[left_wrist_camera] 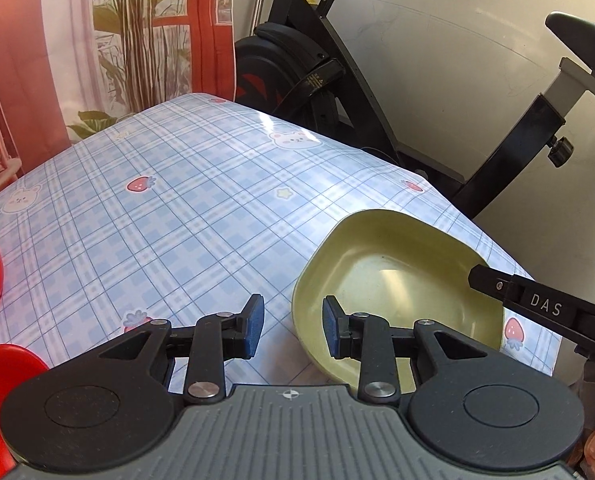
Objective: Organize plates and bowls
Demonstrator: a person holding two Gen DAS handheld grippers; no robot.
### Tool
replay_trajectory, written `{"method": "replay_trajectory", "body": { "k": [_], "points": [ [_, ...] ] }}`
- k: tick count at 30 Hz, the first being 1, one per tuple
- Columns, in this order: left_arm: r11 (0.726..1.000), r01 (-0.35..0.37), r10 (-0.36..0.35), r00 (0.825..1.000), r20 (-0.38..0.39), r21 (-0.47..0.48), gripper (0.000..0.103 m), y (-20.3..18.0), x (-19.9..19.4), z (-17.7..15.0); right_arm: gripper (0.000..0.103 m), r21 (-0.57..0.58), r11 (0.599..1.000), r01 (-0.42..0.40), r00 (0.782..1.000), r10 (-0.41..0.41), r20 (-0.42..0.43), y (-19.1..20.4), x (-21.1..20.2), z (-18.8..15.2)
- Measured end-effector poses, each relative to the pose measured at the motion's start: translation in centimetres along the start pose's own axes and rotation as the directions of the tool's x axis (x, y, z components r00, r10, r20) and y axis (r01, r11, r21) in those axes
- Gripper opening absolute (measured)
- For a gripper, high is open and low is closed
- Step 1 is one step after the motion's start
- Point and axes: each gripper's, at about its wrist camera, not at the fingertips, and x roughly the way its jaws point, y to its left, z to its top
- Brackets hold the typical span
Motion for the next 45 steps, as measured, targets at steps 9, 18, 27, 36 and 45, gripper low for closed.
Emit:
{"method": "replay_trajectory", "body": {
  "k": [9,18,27,36,45],
  "points": [
    [0.998,0.061,-0.062,0.997,-0.037,-0.024,0.034,0.2,1.1,-0.8,0.021,-0.007,1.0,-0.029,0.999,0.029,-0.021,0.0,0.6,-0.2],
    [0.999,0.043,-0.044,0.998,-0.036,-0.029,0.015,0.6,0.2,-1.7,0.012,-0.008,0.999,-0.053,0.998,0.052,-0.033,0.5,0.5,-0.2],
    [0.998,0.016,-0.016,1.0,0.004,-0.06,0.015,2.6,-4.0,-0.5,0.011,-0.034,0.993,-0.11,0.994,0.109,-0.02,2.4,-1.6,1.0],
    [0.997,-0.023,0.026,0.998,0.051,-0.068,0.015,6.2,-10.3,-0.4,0.012,-0.078,0.973,-0.218,0.976,0.217,-0.032,6.9,-5.4,1.3],
    [0.978,-0.098,0.115,0.989,0.089,-0.182,0.015,13.2,-17.1,-2.3,0.012,-0.134,0.923,-0.361,0.93,0.347,-0.119,14.4,-8.9,-0.2]
  ]
}}
